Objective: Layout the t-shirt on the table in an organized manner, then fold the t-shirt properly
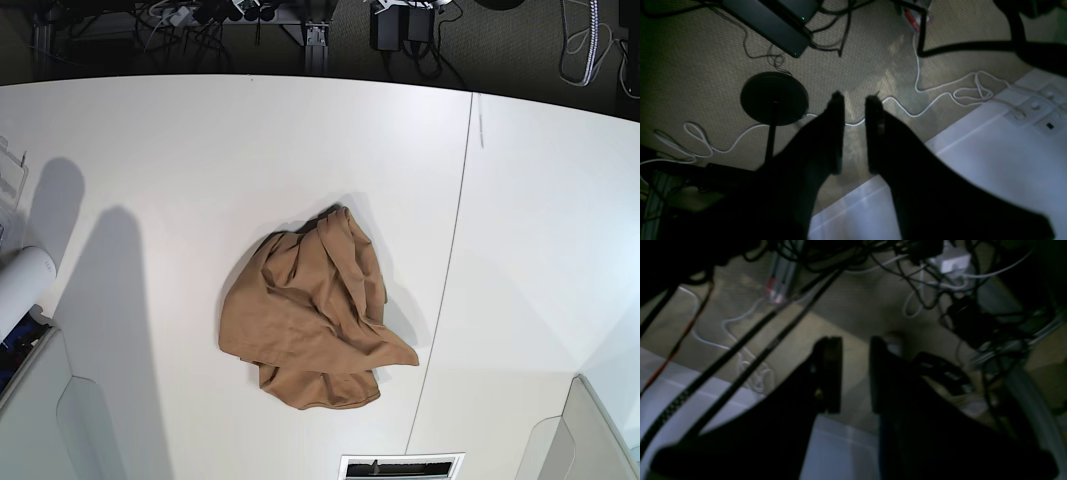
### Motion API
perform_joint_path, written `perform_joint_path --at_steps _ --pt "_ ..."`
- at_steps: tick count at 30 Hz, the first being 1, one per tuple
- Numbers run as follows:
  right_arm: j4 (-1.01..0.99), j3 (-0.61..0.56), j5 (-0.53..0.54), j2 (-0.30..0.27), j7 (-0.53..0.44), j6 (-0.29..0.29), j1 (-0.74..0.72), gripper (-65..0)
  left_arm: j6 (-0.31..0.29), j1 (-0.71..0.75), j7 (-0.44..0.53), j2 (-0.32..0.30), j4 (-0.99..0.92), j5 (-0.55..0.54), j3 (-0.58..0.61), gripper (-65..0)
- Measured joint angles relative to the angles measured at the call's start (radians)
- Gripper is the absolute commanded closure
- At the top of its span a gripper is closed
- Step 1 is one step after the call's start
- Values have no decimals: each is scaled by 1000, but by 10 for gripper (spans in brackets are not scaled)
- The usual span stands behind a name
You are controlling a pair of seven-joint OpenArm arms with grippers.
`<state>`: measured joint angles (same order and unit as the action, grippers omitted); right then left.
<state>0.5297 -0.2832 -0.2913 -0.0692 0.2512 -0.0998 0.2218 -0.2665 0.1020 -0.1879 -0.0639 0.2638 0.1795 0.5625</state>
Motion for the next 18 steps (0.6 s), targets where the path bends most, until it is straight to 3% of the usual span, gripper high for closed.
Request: perform_joint_path --at_steps 3,8,14,18 --pt "60 0 -53 0 5 0 37 -150 -2 1 -14 0 0 0 0 -147" --pt "172 1 -69 -6 16 1 120 -150 -58 50 -16 -20 84 3 0 -147" --pt "296 2 -69 -31 16 0 212 -150 -55 196 -21 -92 319 -2 -1 -147" --pt "401 2 -68 -58 31 4 277 -150 -7 308 -24 -147 508 -4 -31 -147"
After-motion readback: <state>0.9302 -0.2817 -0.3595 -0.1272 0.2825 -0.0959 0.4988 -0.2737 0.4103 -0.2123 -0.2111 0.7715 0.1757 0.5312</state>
